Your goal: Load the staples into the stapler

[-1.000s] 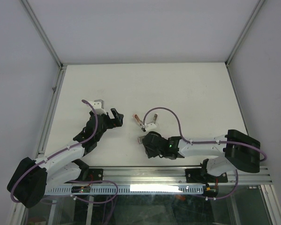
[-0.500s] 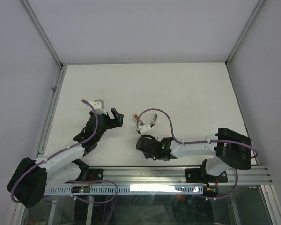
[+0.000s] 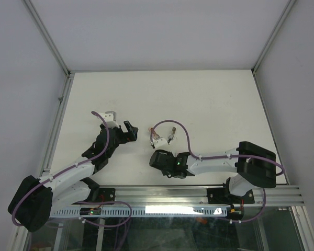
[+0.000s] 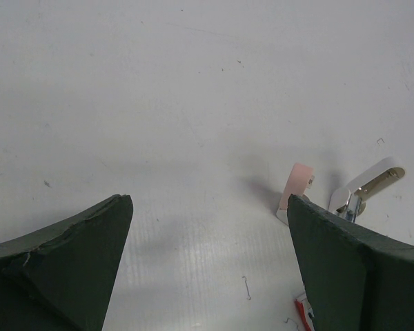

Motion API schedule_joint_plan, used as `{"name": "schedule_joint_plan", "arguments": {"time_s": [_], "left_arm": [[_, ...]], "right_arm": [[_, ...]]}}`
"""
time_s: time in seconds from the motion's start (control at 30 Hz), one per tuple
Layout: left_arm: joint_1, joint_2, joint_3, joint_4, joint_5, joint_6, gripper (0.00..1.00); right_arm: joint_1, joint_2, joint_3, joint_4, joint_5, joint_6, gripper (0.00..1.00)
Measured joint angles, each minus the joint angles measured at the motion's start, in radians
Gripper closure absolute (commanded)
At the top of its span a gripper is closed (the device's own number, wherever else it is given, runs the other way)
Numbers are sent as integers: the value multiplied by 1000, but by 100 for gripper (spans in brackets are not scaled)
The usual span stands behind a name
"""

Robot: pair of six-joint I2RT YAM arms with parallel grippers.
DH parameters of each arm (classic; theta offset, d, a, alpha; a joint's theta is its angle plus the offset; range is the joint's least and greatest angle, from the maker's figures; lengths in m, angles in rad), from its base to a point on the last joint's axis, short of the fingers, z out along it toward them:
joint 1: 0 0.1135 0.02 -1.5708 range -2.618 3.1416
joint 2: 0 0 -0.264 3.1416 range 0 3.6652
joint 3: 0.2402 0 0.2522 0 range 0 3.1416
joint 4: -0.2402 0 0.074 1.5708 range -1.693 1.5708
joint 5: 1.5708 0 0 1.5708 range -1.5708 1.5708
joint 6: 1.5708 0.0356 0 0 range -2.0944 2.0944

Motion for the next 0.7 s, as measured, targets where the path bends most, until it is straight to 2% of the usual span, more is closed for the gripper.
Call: {"name": "schedule_joint_plan", "arguments": {"time_s": [0.17, 0.4, 0.53, 0.7], "left_arm": [[0, 0, 0, 0, 0, 0, 1], [0, 0, 0, 0, 0, 0, 1], [0, 0, -1, 4, 1, 0, 1], [0, 0, -2, 7, 1, 0, 1]], "right_arm": [[0, 0, 0, -6, 0, 1, 80], [-23, -14, 17, 0, -6, -44, 82], [-116, -87, 14, 72, -70, -149, 82], [-284, -176, -14, 270, -204, -307, 83]]}}
